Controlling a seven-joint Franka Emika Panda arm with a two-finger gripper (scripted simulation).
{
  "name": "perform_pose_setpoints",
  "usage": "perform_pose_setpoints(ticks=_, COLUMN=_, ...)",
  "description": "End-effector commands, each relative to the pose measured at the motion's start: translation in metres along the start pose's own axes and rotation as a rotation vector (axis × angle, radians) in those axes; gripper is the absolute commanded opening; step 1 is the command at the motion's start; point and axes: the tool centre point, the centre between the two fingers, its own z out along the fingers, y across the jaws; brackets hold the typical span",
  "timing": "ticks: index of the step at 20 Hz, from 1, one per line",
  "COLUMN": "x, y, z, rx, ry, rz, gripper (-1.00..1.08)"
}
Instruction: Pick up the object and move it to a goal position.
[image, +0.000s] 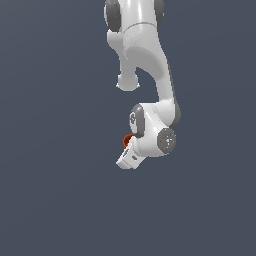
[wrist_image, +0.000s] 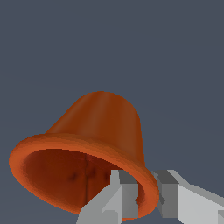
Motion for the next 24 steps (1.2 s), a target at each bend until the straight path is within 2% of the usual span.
perform_pose_setpoints(ticks=1, x=0.0, y=-0.001, z=-0.001, rx=0.0, ry=0.0, rz=0.0, gripper=-1.0)
perform_pose_setpoints(ticks=9, x=-0.013, y=-0.014, z=-0.026, rx=0.0, ry=0.0, rz=0.0, gripper=-1.0)
perform_pose_setpoints(ticks=24, x=-0.059, y=-0.064, z=-0.125, rx=-0.001, ry=-0.001, rz=0.0, gripper=-1.0)
